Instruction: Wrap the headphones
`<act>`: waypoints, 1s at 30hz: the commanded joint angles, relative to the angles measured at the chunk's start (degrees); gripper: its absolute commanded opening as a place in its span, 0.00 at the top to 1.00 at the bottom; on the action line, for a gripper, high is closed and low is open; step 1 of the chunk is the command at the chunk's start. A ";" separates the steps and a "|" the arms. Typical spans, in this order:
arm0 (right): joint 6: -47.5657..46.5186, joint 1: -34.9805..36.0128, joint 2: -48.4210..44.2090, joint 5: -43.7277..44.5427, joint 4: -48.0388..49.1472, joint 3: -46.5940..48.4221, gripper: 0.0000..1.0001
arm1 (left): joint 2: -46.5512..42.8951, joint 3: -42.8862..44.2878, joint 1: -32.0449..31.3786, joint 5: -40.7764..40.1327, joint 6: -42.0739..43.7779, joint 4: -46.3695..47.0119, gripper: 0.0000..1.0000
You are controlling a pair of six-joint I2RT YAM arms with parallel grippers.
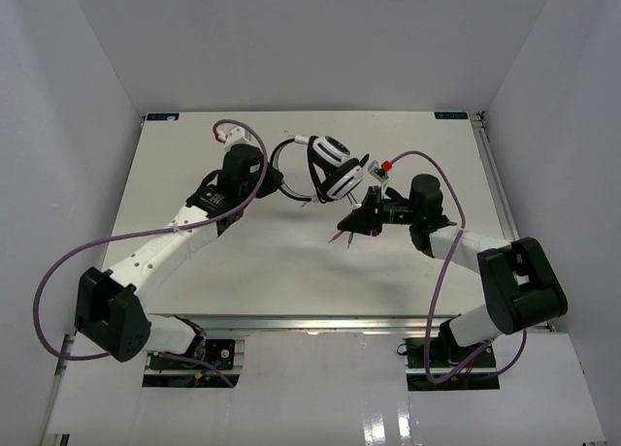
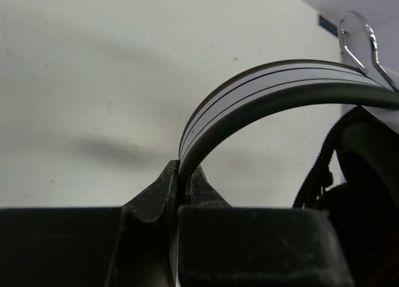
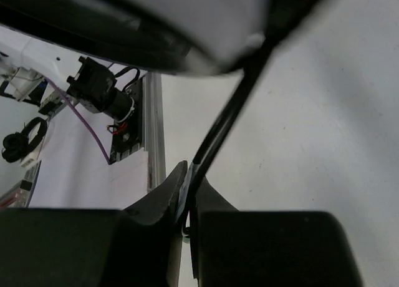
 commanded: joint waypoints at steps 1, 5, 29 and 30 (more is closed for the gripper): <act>0.55 -0.06 4.31 5.79 -1.63 0.28 0.92 | 4.72 -2.28 1.46 -5.84 -18.44 3.84 1.00; 2.55 -0.49 11.90 7.17 -3.71 3.31 0.92 | 10.15 -3.28 2.27 -2.42 -25.50 4.35 1.00; -3.40 -6.84 28.57 2.12 -9.07 11.57 0.57 | 34.83 12.52 2.37 6.64 -24.10 -7.35 0.67; -6.47 -7.41 27.12 2.36 -12.67 11.78 0.50 | 34.14 11.99 2.41 6.80 -22.48 -6.99 0.58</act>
